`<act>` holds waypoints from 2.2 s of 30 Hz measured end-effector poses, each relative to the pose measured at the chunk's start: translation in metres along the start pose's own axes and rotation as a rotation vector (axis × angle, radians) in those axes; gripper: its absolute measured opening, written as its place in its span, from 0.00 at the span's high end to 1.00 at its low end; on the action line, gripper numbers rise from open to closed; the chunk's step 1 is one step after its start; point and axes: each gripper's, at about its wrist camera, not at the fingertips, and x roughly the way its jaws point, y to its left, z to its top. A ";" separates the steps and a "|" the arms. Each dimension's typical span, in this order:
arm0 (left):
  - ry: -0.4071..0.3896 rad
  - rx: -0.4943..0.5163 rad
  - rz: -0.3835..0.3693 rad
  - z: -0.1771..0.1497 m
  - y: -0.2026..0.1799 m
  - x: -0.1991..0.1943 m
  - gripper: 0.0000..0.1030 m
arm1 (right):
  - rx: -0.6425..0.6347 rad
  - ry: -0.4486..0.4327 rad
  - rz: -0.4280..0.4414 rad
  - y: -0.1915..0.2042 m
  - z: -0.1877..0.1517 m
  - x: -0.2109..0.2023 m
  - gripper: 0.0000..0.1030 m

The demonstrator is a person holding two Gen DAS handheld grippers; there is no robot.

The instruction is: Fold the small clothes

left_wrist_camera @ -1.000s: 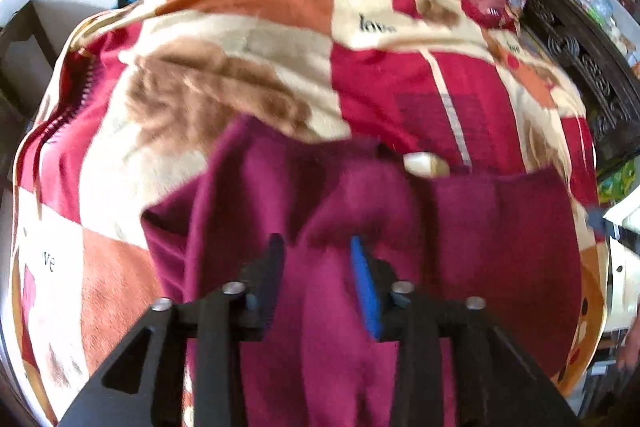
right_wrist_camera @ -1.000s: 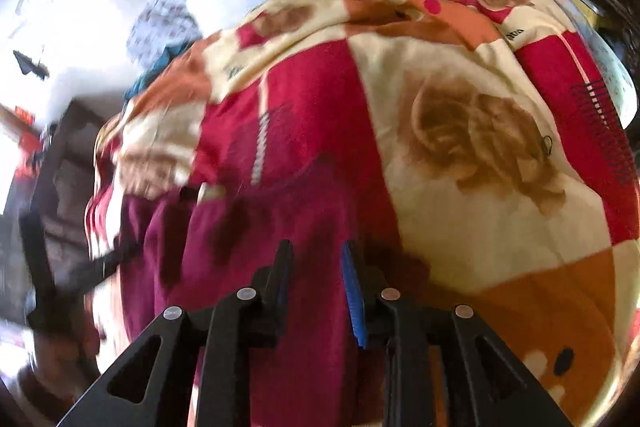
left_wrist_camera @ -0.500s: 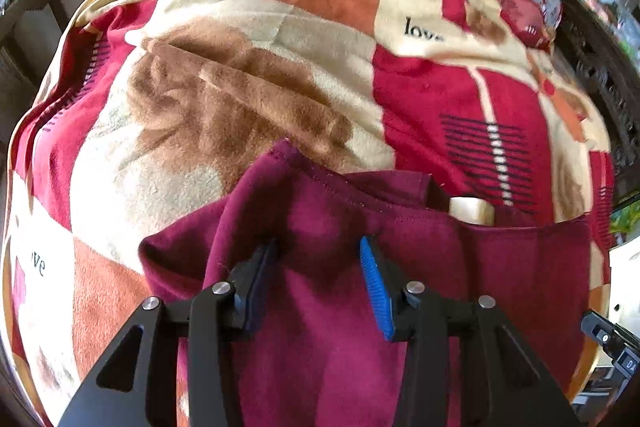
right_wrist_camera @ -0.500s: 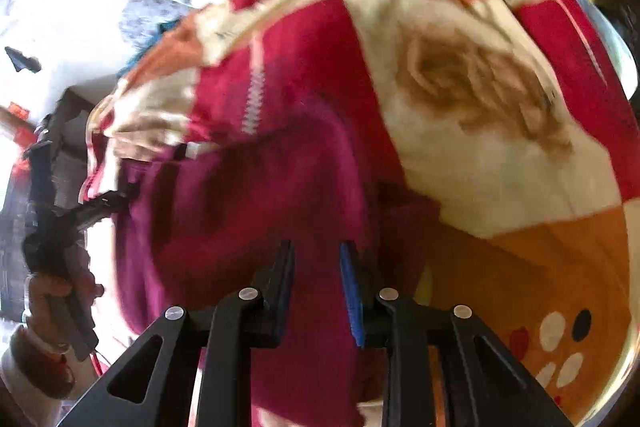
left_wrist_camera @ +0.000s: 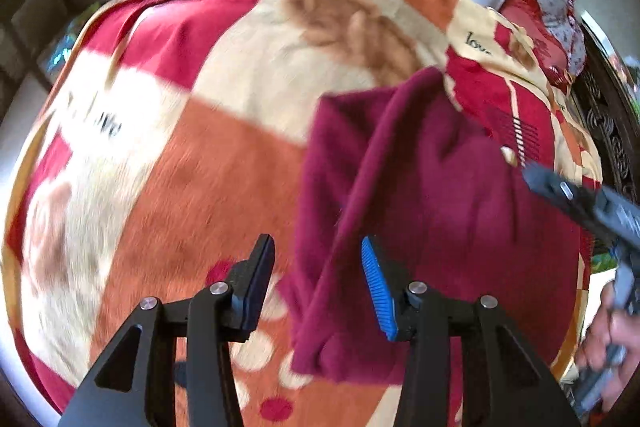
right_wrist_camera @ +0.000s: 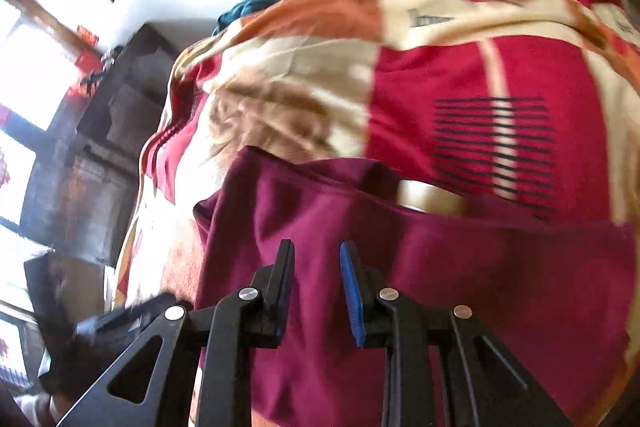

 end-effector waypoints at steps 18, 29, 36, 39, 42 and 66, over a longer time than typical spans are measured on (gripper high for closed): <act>0.062 -0.090 -0.103 -0.042 0.031 0.020 0.39 | -0.062 0.105 -0.073 0.053 0.025 0.044 0.43; 0.045 -0.105 -0.167 -0.050 0.050 0.018 0.31 | -0.043 0.159 -0.115 0.094 0.024 0.076 0.28; 0.033 -0.121 -0.204 -0.067 0.064 0.022 0.24 | -0.072 0.195 -0.176 0.120 0.023 0.101 0.23; 0.032 -0.125 -0.202 -0.069 0.063 0.027 0.23 | -0.116 0.204 -0.246 0.134 0.022 0.113 0.18; 0.030 -0.143 -0.211 -0.069 0.063 0.033 0.22 | -0.157 0.209 -0.310 0.143 0.021 0.126 0.13; -0.078 -0.016 -0.293 -0.077 -0.011 0.025 0.79 | -0.047 0.027 -0.070 0.072 0.010 0.031 0.78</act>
